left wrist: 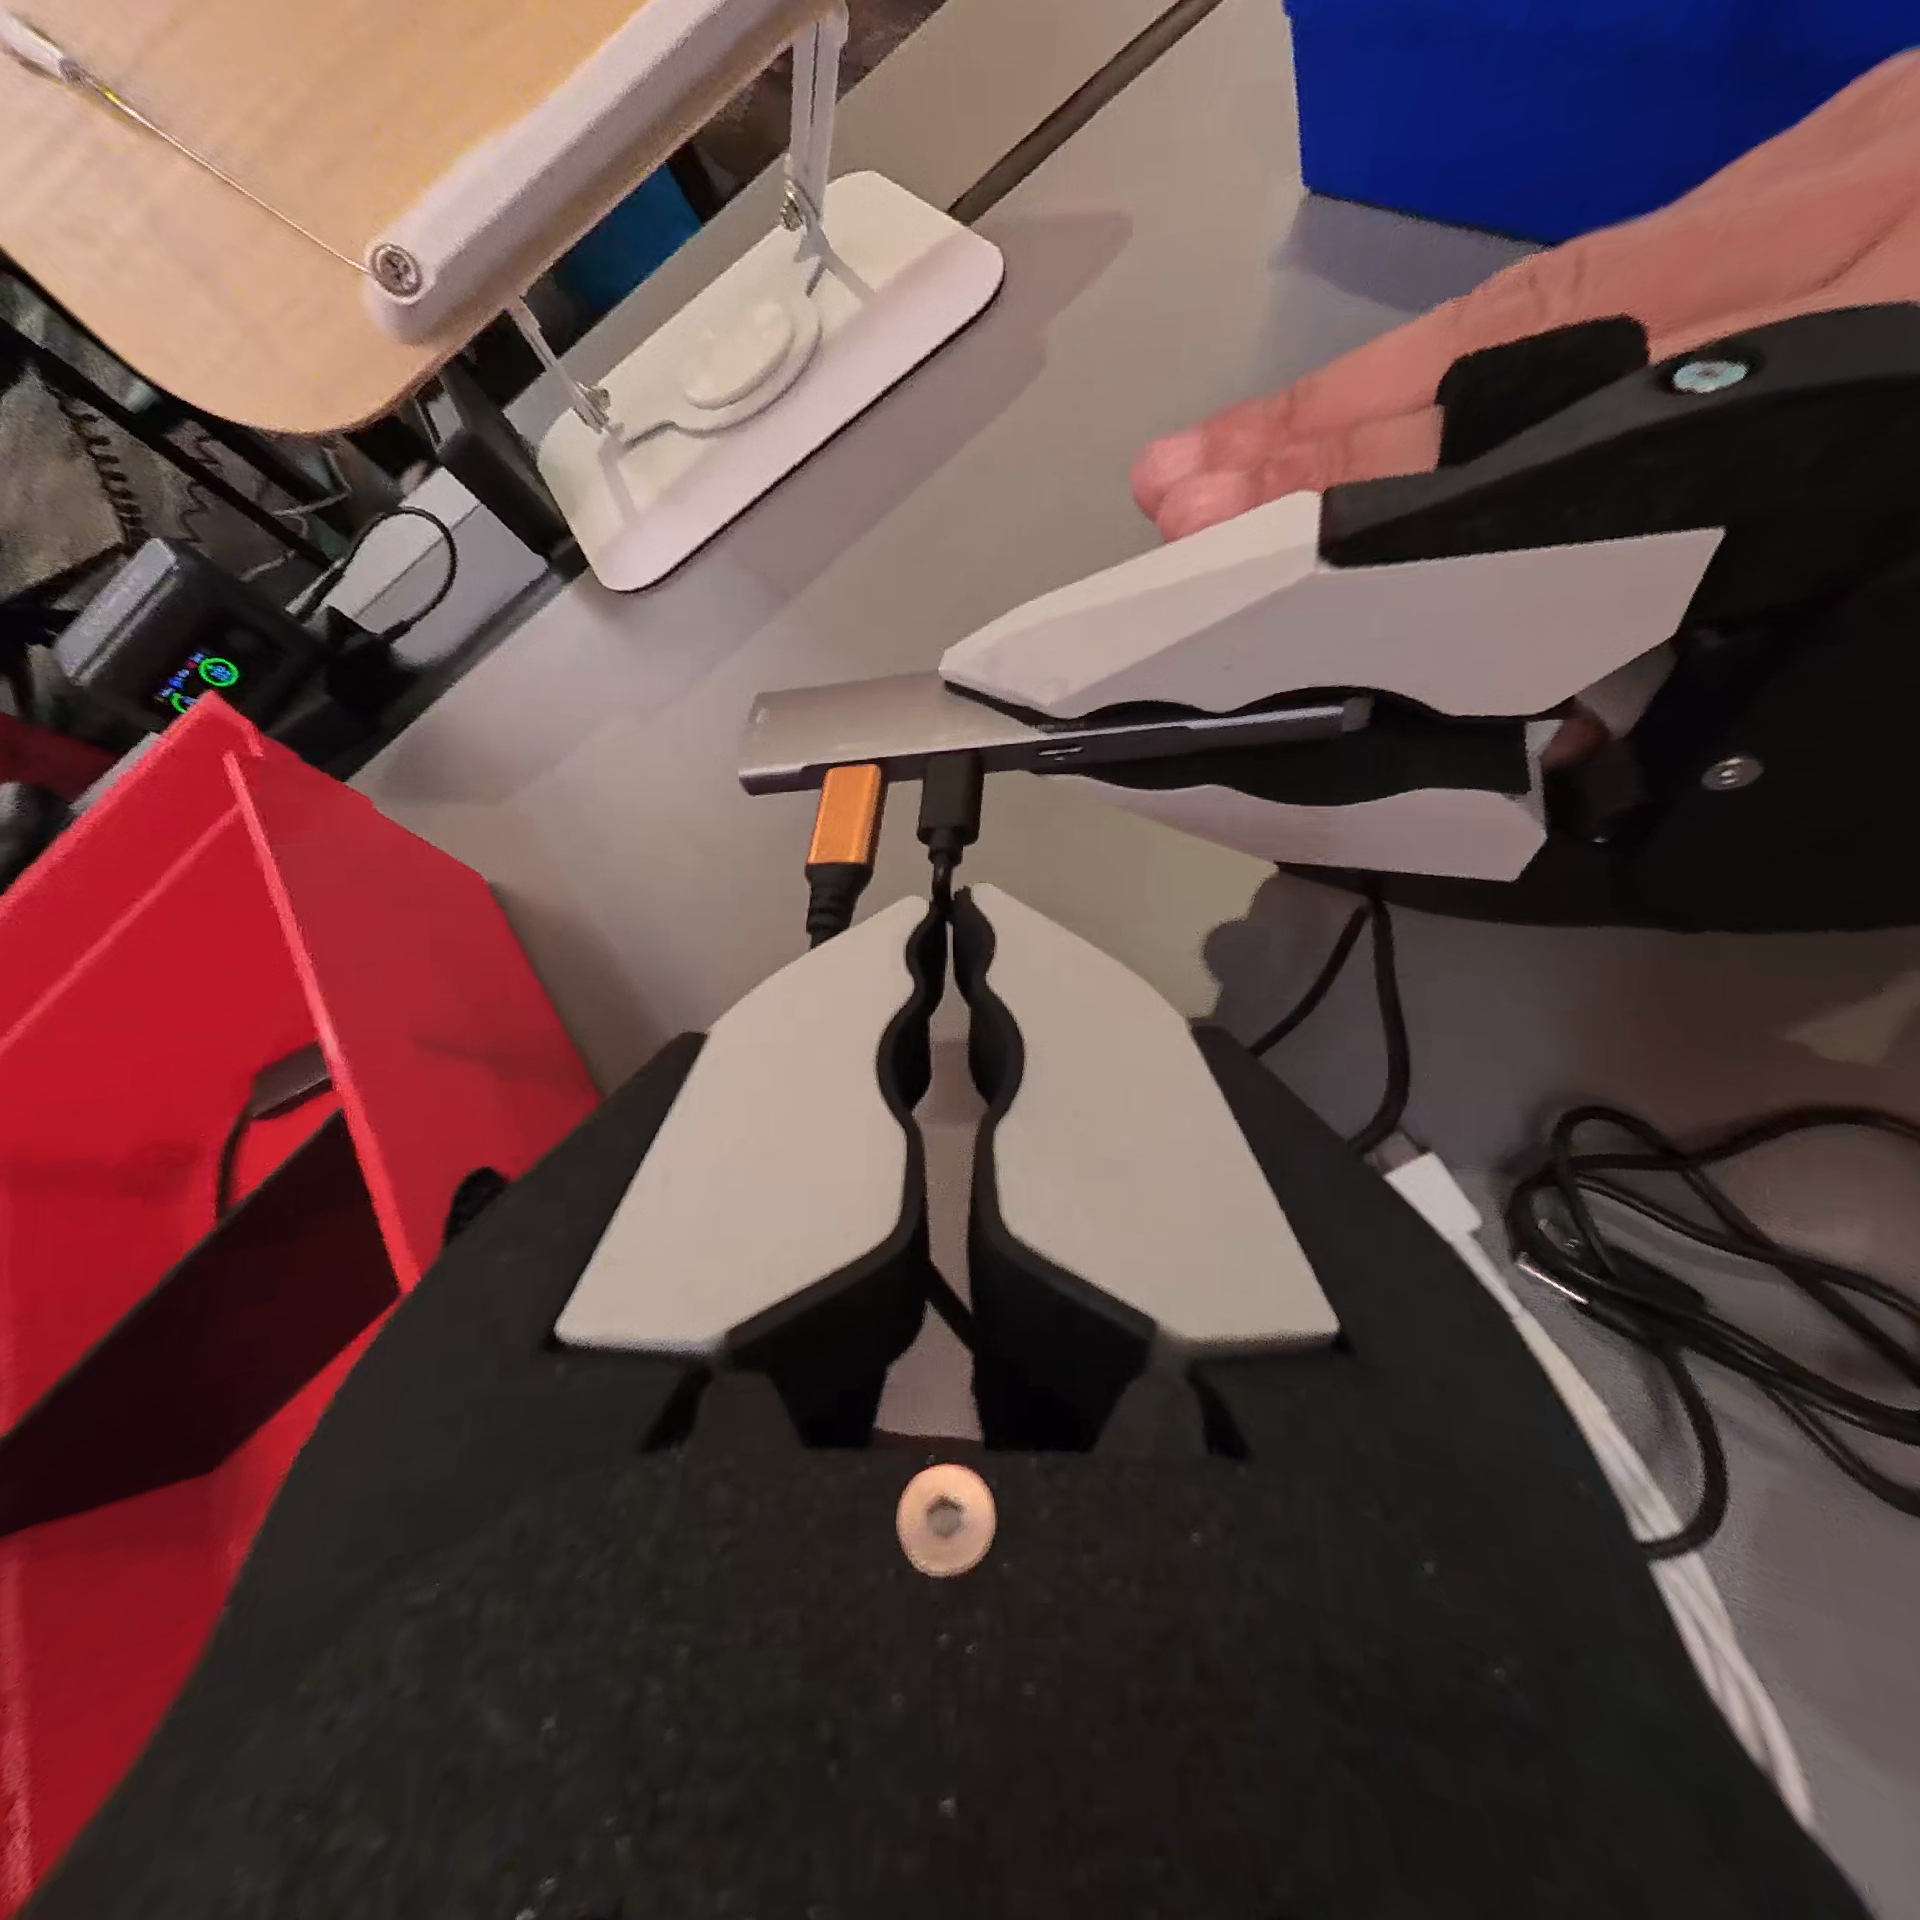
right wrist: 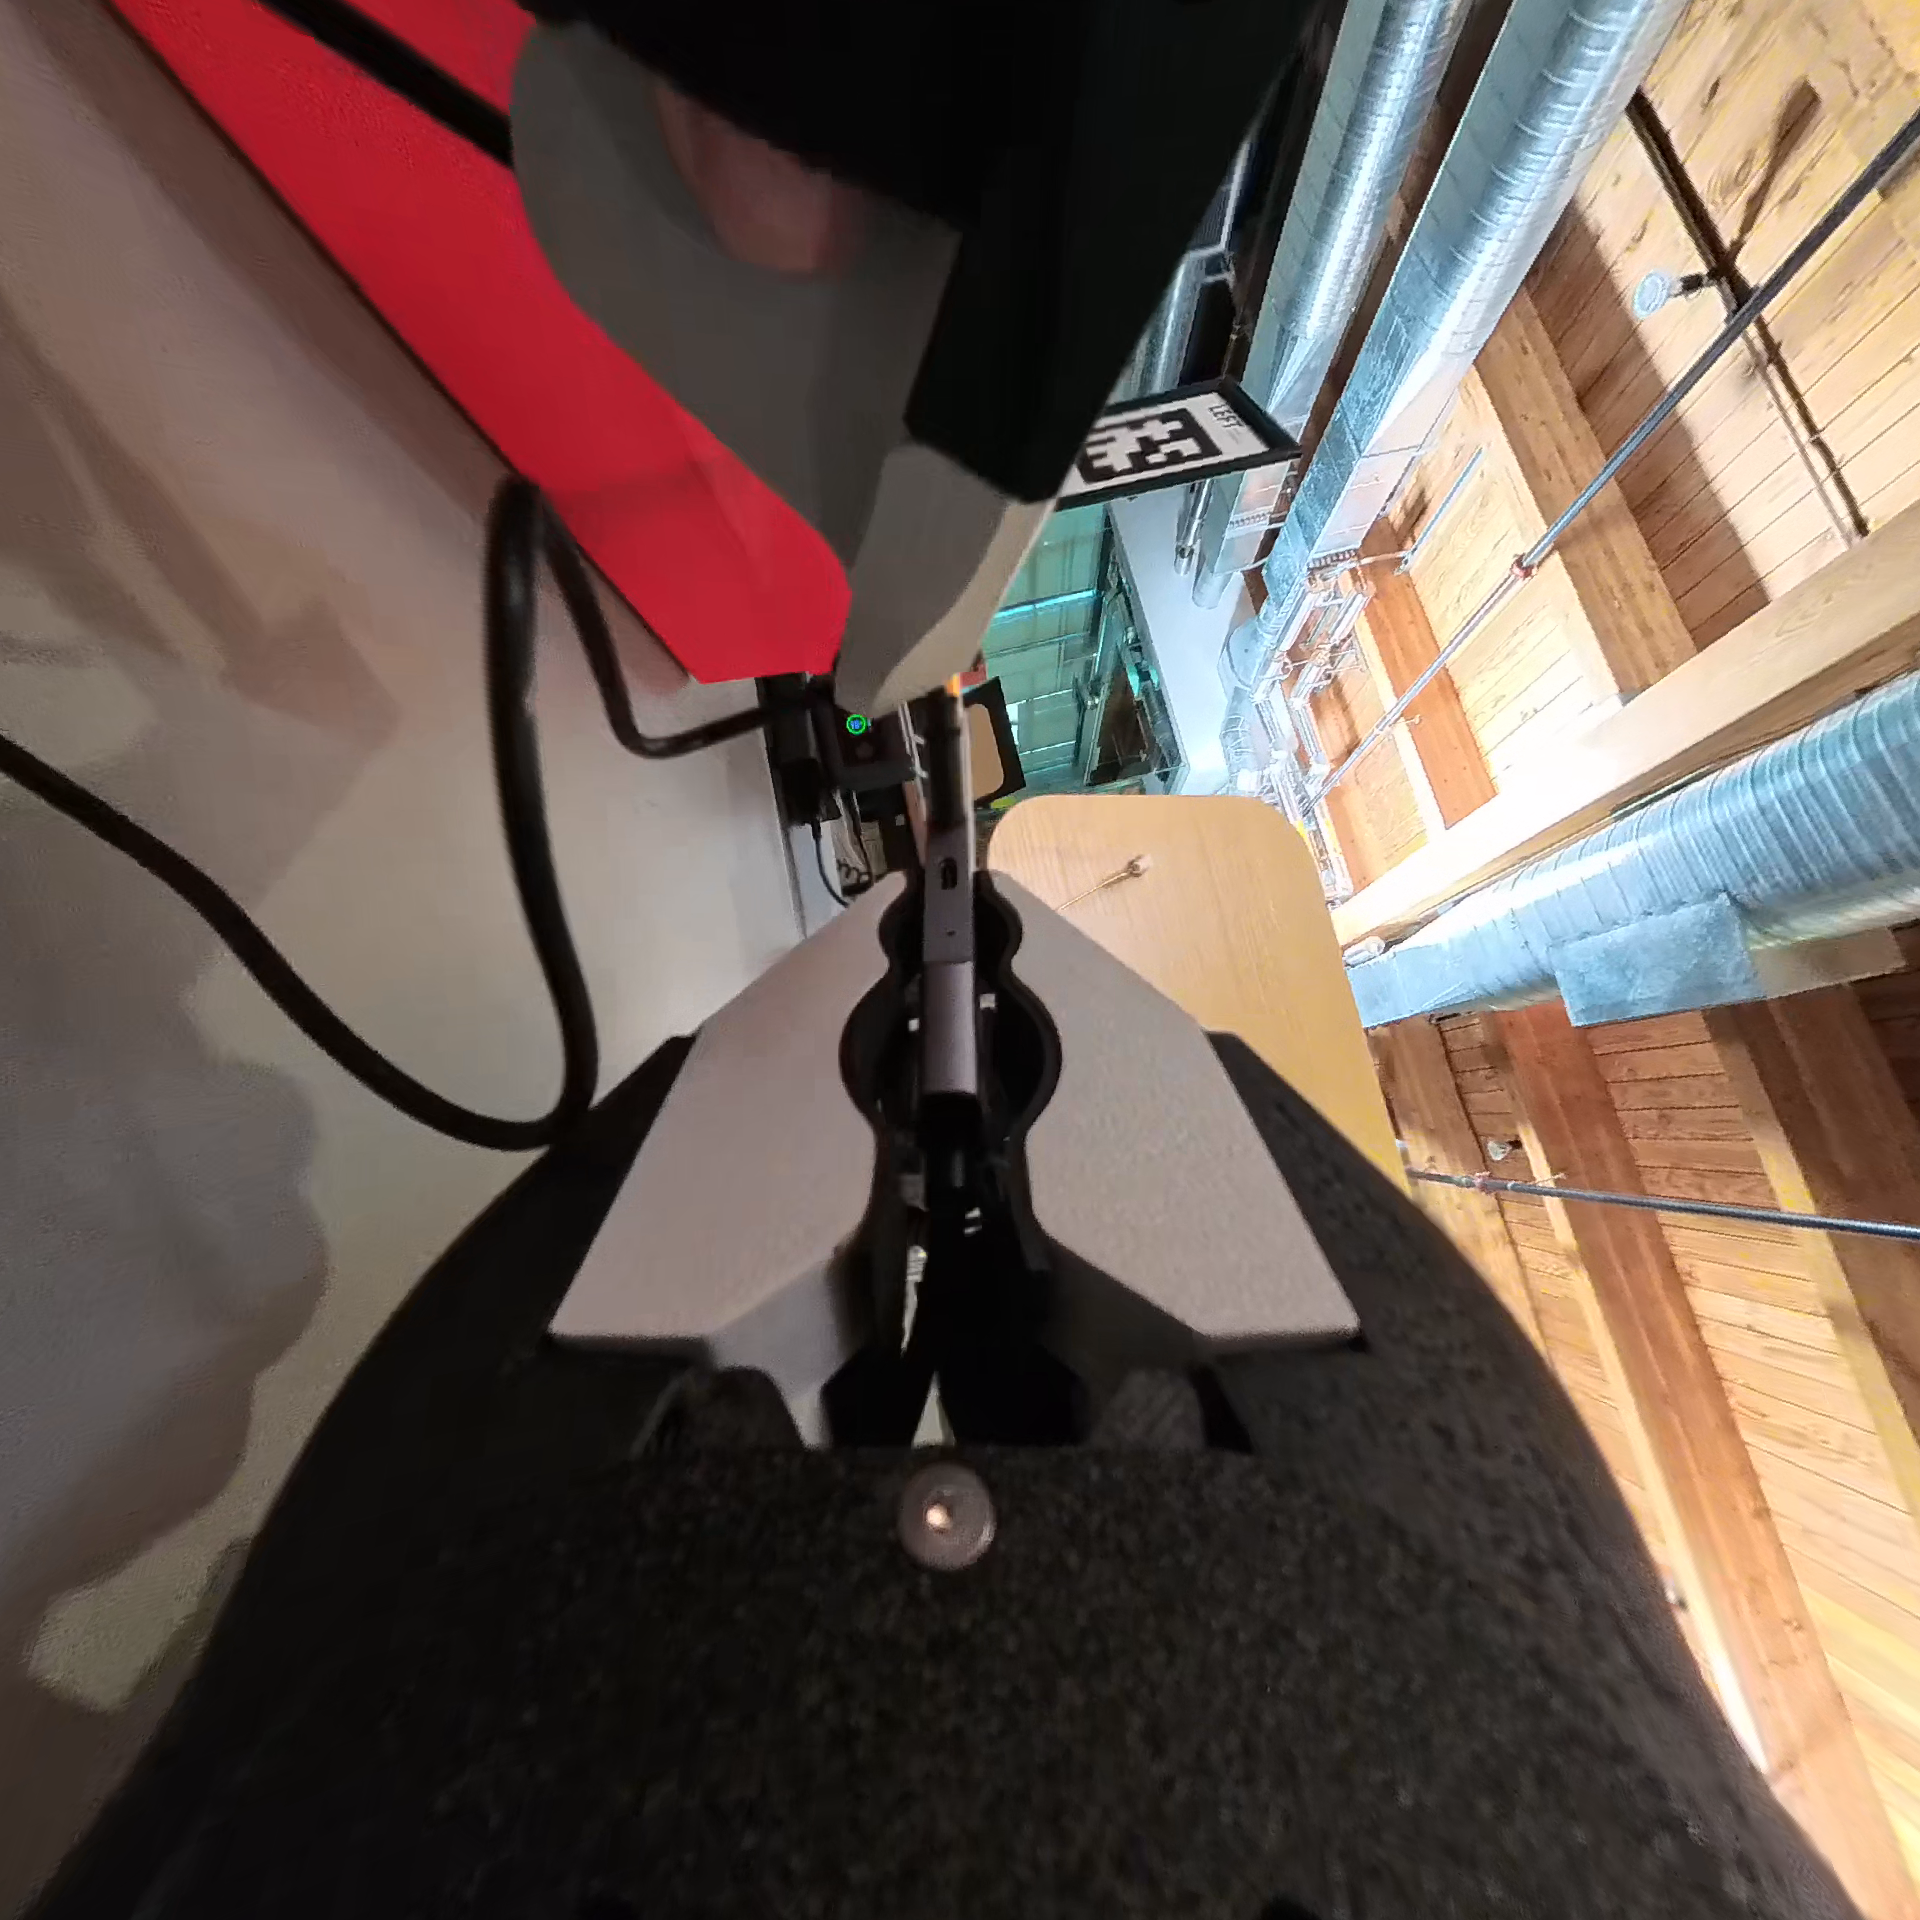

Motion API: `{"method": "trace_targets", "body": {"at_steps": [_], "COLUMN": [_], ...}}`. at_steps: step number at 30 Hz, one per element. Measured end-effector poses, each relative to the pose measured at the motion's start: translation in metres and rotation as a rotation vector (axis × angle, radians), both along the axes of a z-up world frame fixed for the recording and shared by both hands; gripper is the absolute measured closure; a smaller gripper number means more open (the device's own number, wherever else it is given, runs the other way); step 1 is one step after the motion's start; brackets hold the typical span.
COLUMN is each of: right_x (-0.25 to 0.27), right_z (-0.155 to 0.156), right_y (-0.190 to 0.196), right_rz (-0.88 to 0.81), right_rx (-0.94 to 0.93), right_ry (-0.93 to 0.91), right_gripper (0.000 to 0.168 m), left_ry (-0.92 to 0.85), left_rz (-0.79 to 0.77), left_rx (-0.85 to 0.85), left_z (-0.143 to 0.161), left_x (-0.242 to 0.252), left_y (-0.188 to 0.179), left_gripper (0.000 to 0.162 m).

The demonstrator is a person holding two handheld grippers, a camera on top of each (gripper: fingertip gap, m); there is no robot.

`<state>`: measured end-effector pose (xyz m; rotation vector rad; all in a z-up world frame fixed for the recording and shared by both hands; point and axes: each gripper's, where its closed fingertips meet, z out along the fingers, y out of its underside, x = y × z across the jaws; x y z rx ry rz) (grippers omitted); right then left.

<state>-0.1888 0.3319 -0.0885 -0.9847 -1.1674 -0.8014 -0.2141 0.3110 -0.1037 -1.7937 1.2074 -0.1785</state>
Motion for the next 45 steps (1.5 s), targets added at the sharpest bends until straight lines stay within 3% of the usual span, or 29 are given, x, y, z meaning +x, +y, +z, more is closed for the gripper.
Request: {"method": "trace_targets", "body": {"at_steps": [15, 17, 23, 28, 33, 36, 37, 39, 45], "right_x": [0.017, 0.031, 0.075, 0.071, 0.066, 0.068, 0.068, 0.068, 0.064], "right_z": [-0.009, -0.010, -0.012, -0.016, -0.016, -0.017, -0.016, -0.016, -0.018], "right_y": [0.014, 0.023, 0.045, 0.046, 0.044, 0.044, 0.043, 0.043, 0.042], "right_rz": [-0.059, -0.114, -0.253, -0.236, -0.220, -0.223, -0.221, -0.218, -0.203], "right_rx": [-0.040, -0.050, -0.094, -0.109, -0.107, -0.114, -0.111, -0.112, -0.117], "right_ry": [0.002, 0.019, 0.148, 0.149, 0.148, 0.154, 0.156, 0.158, 0.149], "right_gripper": [0.161, 0.161, 0.161, 0.161, 0.161, 0.161, 0.161, 0.161, 0.161], "left_ry": [-0.046, -0.079, -0.256, -0.306, -0.261, -0.321, -0.319, -0.292, -0.282], "left_rz": [-0.032, -0.034, 0.074, 0.253, 0.305, 0.283, 0.297, 0.379, 0.431], "left_rx": [-0.017, -0.048, -0.316, -0.484, -0.552, -0.669, -0.686, -0.652, -0.590], "left_z": [-0.004, -0.002, -0.011, -0.038, -0.064, -0.069, -0.072, -0.080, -0.084], "left_x": [0.001, -0.006, -0.066, -0.119, -0.117, -0.096, -0.092, -0.091, -0.080], "left_y": [-0.002, -0.010, -0.054, -0.109, -0.147, -0.168, -0.172, -0.169, -0.142], "left_gripper": [0.162, 0.154, 0.143, 0.139, 0.139, 0.138, 0.132, 0.123, 0.132]}}
